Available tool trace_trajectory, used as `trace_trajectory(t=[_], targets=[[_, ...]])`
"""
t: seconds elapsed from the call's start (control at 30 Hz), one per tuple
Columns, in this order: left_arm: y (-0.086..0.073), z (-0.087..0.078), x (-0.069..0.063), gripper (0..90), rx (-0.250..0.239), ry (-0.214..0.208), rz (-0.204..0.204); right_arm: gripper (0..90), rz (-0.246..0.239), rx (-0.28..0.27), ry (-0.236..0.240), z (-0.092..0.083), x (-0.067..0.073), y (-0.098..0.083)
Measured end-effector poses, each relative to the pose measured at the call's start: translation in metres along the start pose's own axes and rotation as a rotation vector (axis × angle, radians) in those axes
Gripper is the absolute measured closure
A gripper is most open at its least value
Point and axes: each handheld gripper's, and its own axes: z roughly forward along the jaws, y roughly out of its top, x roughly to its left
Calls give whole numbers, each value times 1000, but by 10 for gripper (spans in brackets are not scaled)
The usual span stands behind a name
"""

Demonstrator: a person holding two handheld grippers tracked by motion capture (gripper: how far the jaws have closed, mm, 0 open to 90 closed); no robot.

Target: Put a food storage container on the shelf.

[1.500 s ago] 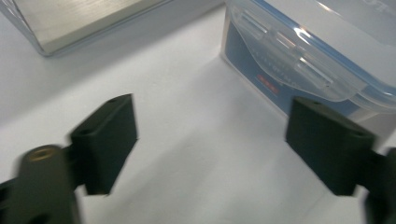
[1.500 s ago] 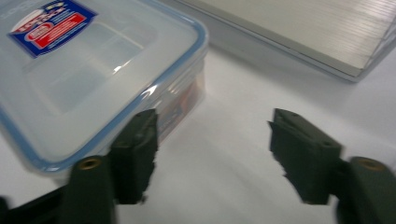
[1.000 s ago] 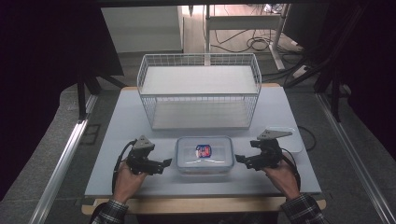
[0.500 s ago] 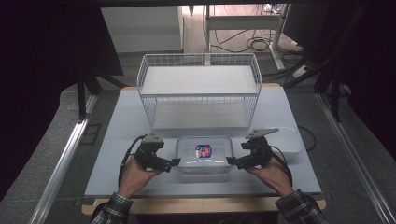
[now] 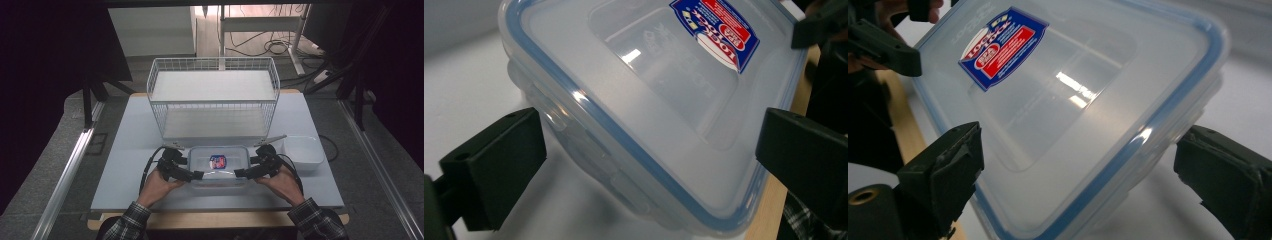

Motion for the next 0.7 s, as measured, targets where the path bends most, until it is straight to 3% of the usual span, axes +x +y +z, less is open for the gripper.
trace_trajectory(t=[0.1,0.13,0.17,0.2,0.37,0.4,0.43,0.47,0.5,0.57,0.6,0.63,0.67,0.7], targets=[[-2,-4,1,68,0,-9,-8,99,17,6,15,-1,-2,-1],[-5,-9,2,104,-4,-26,-31,166,41,7,20,-6,-3,-1],[-5,-9,2,140,-4,-26,-31,166,41,7,20,-6,-3,-1],[-9,-14,3,188,-11,-47,-61,227,60,9,26,-10,-4,-2],[-15,-22,3,332,-37,-54,-85,352,121,-6,55,-17,-9,-5],[-15,-23,3,381,-48,-43,-92,410,146,-18,69,-20,-12,-7],[-15,-27,2,381,-74,-17,-93,410,146,-18,69,-20,-12,-7],[-15,-32,0,469,-113,17,-70,429,156,-21,70,-22,-13,-7],[-13,-35,-6,703,-114,77,-7,525,167,-47,47,-25,-14,-8],[-11,-35,-7,700,-105,85,-26,595,161,-54,33,-30,-13,-6],[-10,-33,-5,674,-93,67,-71,586,155,-43,29,-30,-12,-5],[-10,-33,-5,609,-93,67,-71,586,155,-43,29,-30,-12,-5],[-11,-30,-1,486,-88,34,-108,522,150,-26,23,-29,-11,-3],[-12,-24,12,437,-81,-33,-180,465,156,-10,33,-26,-12,-3]])
